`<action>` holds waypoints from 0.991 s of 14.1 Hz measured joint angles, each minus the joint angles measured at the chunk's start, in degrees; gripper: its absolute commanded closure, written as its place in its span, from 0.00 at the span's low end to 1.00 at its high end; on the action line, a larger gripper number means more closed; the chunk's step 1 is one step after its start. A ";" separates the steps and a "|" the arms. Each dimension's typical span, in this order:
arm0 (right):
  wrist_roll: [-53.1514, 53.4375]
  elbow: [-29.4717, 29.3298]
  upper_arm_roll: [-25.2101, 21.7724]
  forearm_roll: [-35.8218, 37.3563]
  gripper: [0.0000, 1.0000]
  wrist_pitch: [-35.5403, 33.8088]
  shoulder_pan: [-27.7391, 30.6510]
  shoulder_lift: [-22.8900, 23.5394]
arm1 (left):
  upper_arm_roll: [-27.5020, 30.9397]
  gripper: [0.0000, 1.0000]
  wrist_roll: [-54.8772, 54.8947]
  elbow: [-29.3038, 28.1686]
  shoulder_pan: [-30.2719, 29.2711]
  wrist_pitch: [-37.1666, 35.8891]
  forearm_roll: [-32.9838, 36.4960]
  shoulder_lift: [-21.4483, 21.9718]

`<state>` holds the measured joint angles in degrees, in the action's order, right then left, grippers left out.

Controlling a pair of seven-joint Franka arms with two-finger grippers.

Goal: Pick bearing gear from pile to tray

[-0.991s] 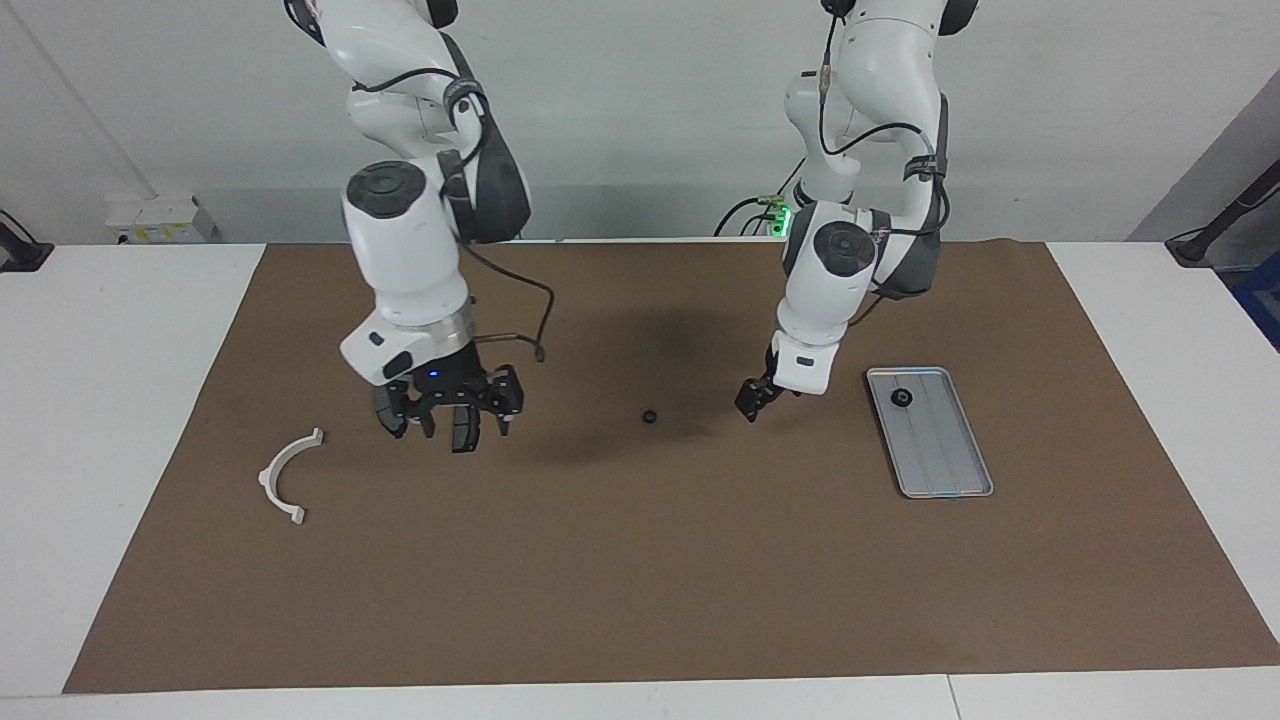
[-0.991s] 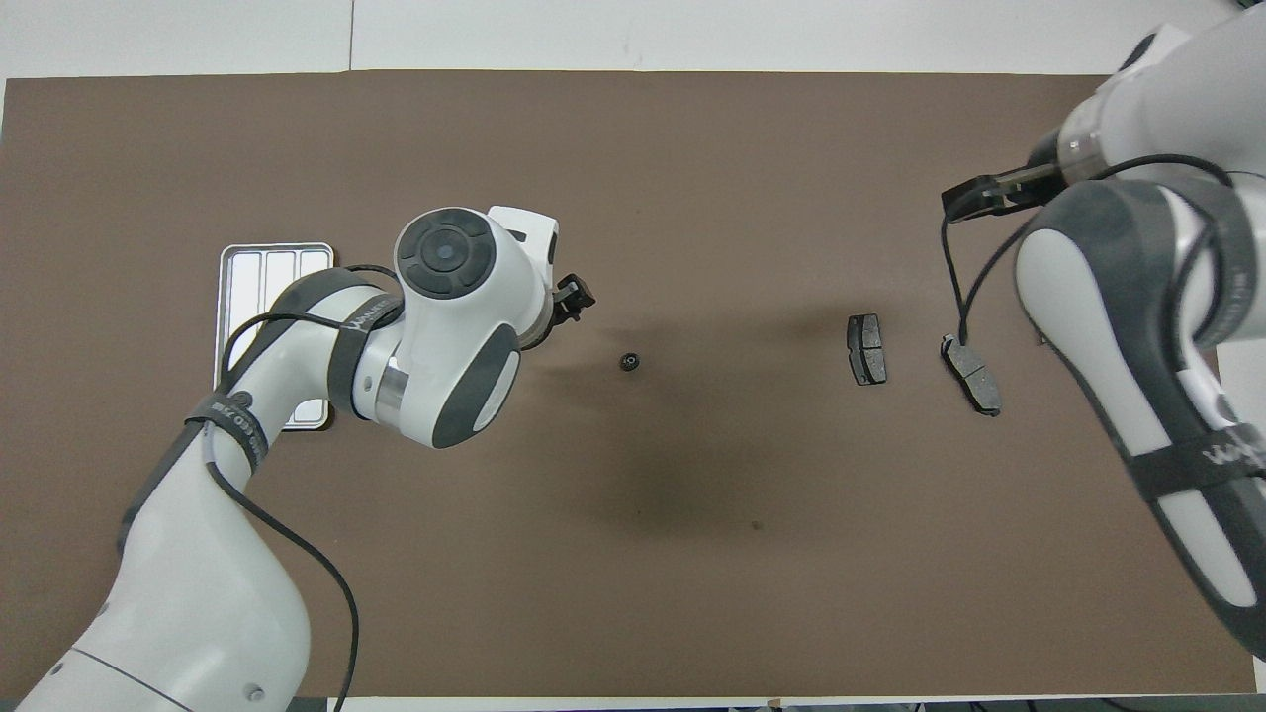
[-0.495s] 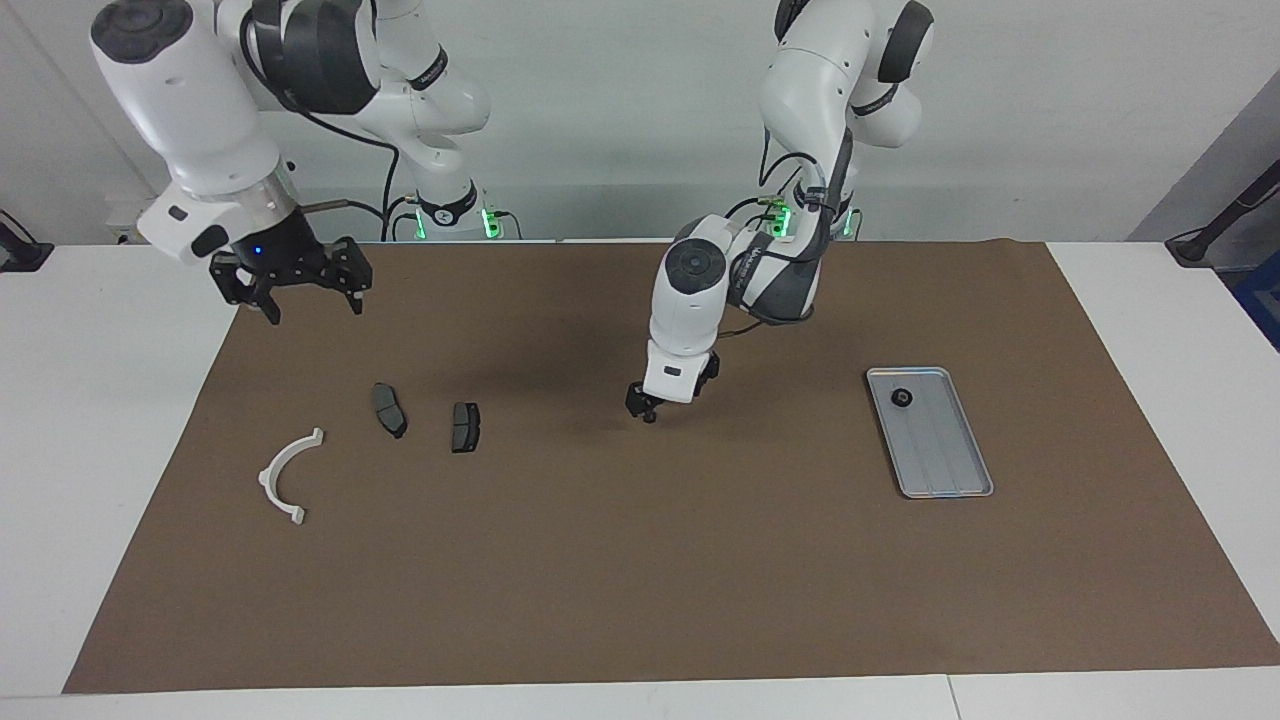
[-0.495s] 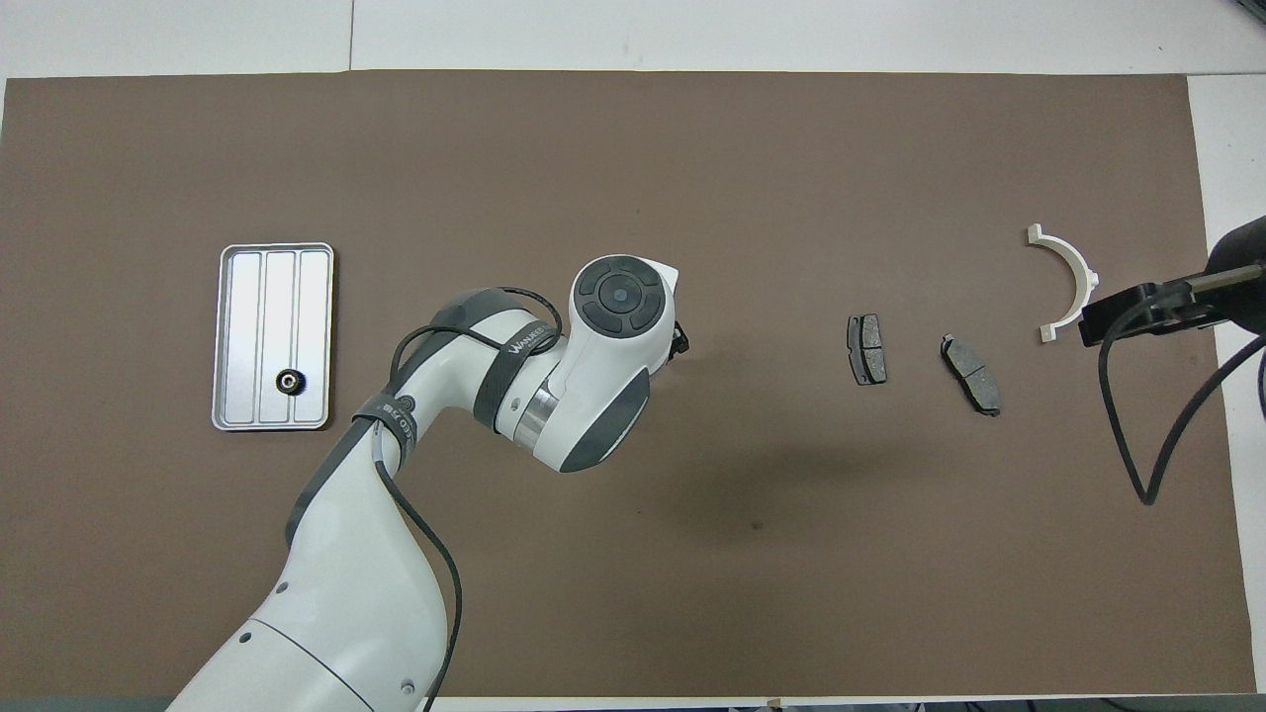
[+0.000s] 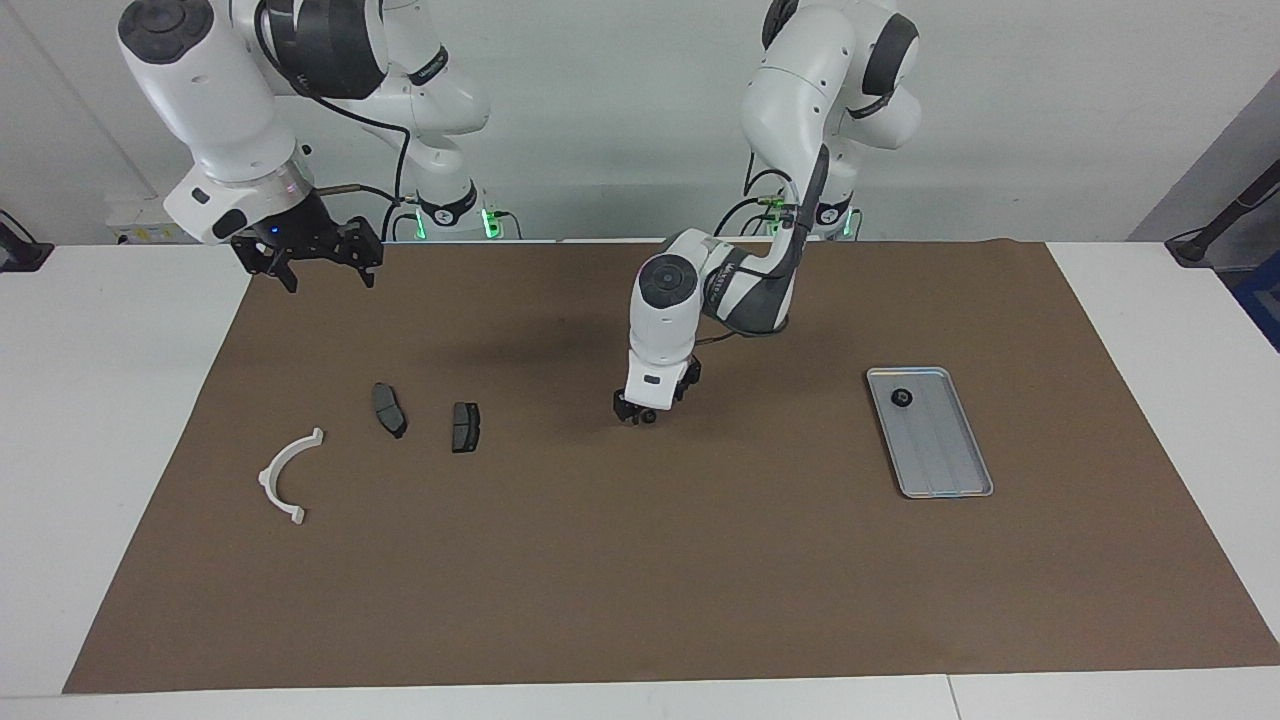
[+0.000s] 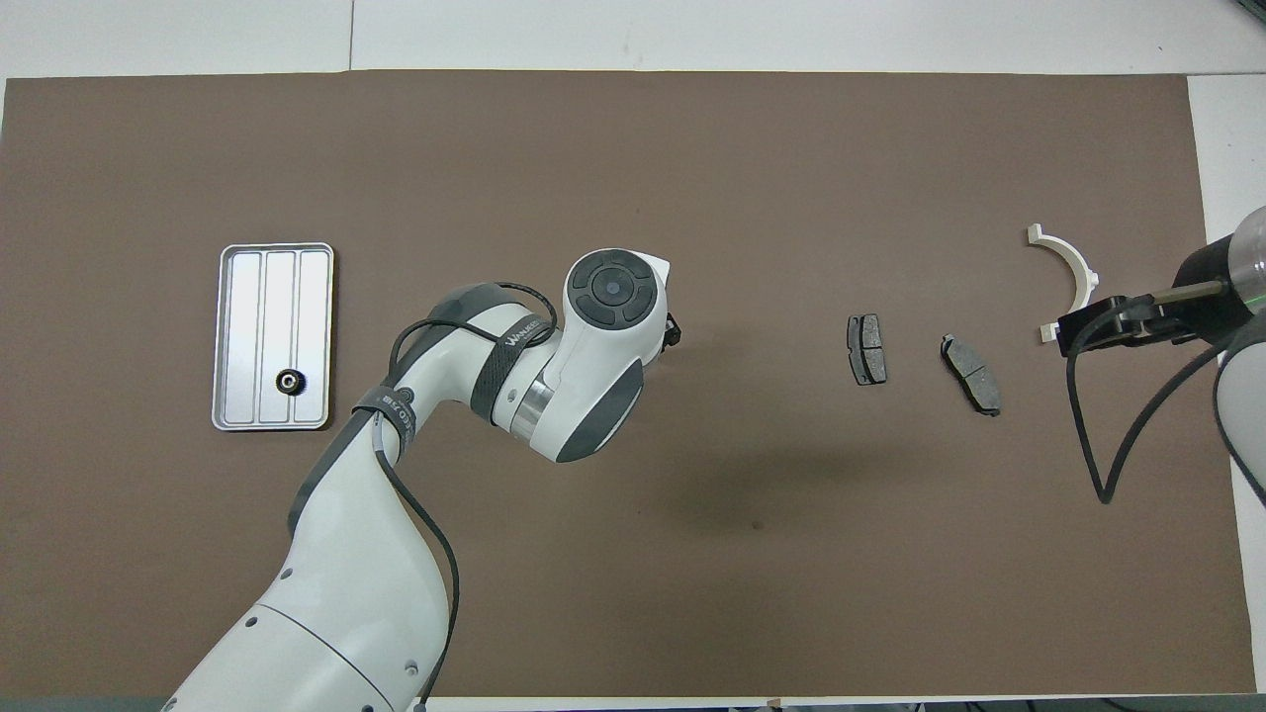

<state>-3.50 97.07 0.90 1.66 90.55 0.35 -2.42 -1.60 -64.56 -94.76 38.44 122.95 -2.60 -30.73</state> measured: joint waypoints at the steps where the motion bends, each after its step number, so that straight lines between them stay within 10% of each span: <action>1: 0.35 -0.41 0.00 0.00 0.00 0.12 0.03 -0.26 | -0.02 0.16 -0.42 0.00 0.09 0.04 0.00 -0.10; 4: 0.73 -1.35 -0.22 0.00 0.00 0.77 0.24 -0.51 | -0.17 0.22 -0.79 0.11 0.17 0.18 0.00 -0.62; 14: 1.67 -2.64 -0.27 -0.44 0.00 1.04 0.66 -0.49 | -0.36 0.88 -1.29 1.41 0.20 1.45 -0.01 -1.10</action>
<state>-1.84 94.44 0.62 1.22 91.60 1.01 -2.91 -1.96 -65.85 -93.35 38.64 124.40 -2.61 -31.83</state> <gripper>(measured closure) 0.000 0.762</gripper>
